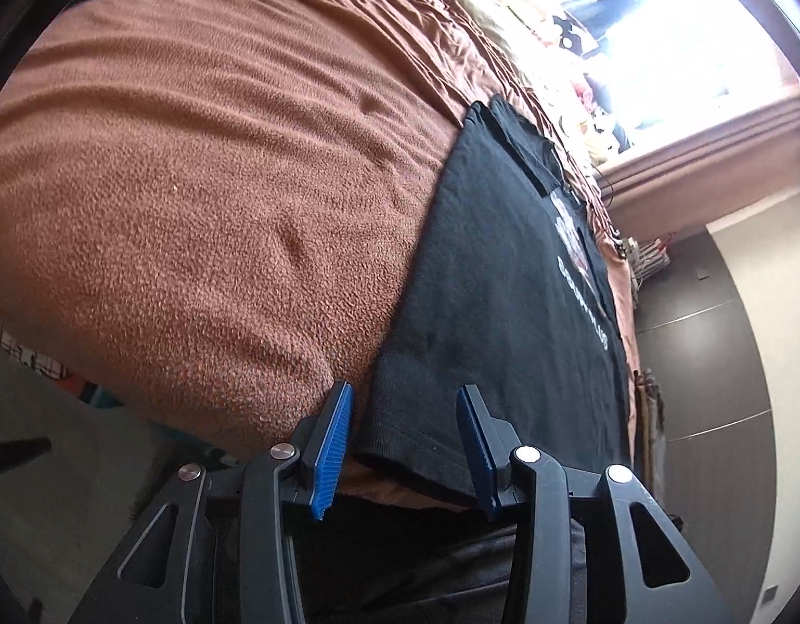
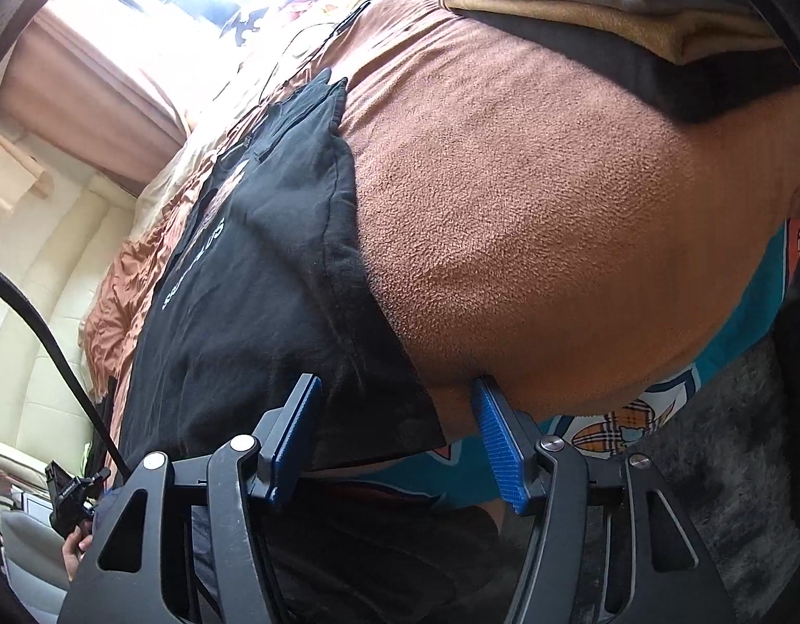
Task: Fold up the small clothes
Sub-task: 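Grasp the t-shirt hem with the left gripper while the right gripper grasps it too, then lift the hem with both grippers and fold it toward the collar, then lower the held hem onto the collar with both grippers, then open both grippers and release the folded t-shirt, then move both tools to the folded edge of the black t-shirt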
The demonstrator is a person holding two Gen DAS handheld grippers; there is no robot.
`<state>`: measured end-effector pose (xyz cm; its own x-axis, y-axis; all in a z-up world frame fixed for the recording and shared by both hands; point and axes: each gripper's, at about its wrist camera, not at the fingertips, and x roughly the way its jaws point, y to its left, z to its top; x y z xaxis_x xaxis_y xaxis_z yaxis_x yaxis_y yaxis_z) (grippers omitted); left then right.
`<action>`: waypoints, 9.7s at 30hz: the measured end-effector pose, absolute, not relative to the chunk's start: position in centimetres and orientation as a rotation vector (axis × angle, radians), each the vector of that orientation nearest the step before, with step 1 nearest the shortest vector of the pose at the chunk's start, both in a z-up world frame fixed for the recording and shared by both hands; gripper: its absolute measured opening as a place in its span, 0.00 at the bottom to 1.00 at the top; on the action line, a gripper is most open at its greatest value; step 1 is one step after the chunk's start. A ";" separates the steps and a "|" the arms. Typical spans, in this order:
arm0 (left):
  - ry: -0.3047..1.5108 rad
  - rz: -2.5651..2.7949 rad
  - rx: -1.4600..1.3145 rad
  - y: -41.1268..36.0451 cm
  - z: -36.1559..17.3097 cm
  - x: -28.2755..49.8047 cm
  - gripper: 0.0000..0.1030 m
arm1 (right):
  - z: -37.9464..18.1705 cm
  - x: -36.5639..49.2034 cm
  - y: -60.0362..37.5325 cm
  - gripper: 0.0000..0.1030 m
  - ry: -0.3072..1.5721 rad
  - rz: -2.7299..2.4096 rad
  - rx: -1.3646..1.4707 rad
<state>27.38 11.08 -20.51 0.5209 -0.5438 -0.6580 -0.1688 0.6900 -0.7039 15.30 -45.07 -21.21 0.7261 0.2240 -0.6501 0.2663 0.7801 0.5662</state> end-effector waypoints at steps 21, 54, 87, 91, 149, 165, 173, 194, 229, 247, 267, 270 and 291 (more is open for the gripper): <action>0.997 -0.278 -0.903 10.1 -20.3 26.9 0.27 | -22.9 14.0 -47.3 0.57 0.684 0.017 0.866; 0.982 -0.152 -0.972 9.8 -20.9 26.7 0.20 | -21.9 14.8 -43.5 0.02 0.589 0.038 0.867; 0.620 -0.301 -1.043 13.6 -5.6 22.6 0.04 | -10.7 7.7 -42.5 0.01 0.377 0.159 0.882; 0.590 -0.318 -1.041 13.8 -3.8 20.9 0.04 | -9.7 6.6 -42.5 0.01 0.379 0.160 0.865; 0.456 -0.324 -0.994 15.3 5.1 21.2 0.02 | -7.0 10.8 -44.2 0.01 0.307 0.203 0.800; 0.520 -0.317 -0.936 12.4 6.5 34.4 0.02 | -4.9 22.9 -44.2 0.01 0.327 0.148 0.797; 0.570 -0.285 -0.910 11.2 5.0 39.7 0.02 | -3.9 28.8 -44.3 0.01 0.380 0.129 0.757; 0.796 -0.121 -0.849 8.7 -5.4 52.6 0.02 | -8.0 41.1 -46.3 0.01 0.607 -0.002 0.814; 1.101 -0.018 -0.342 4.5 -13.2 63.5 0.53 | -8.4 49.7 -46.9 0.65 0.870 -0.072 0.583; 1.217 -0.112 0.170 0.4 -15.8 60.8 0.67 | -7.7 48.8 -40.2 0.65 1.041 -0.089 0.065; 1.203 -0.071 0.260 -2.0 -18.8 66.7 0.76 | -11.0 57.6 -38.3 0.73 1.089 -0.163 -0.163; 1.193 -0.056 0.258 -2.4 -18.8 67.6 0.76 | -10.9 59.2 -38.5 0.73 1.073 -0.196 -0.147; 1.128 -0.052 0.012 1.9 -15.9 68.8 0.61 | -7.0 57.0 -42.2 0.73 0.933 -0.124 0.030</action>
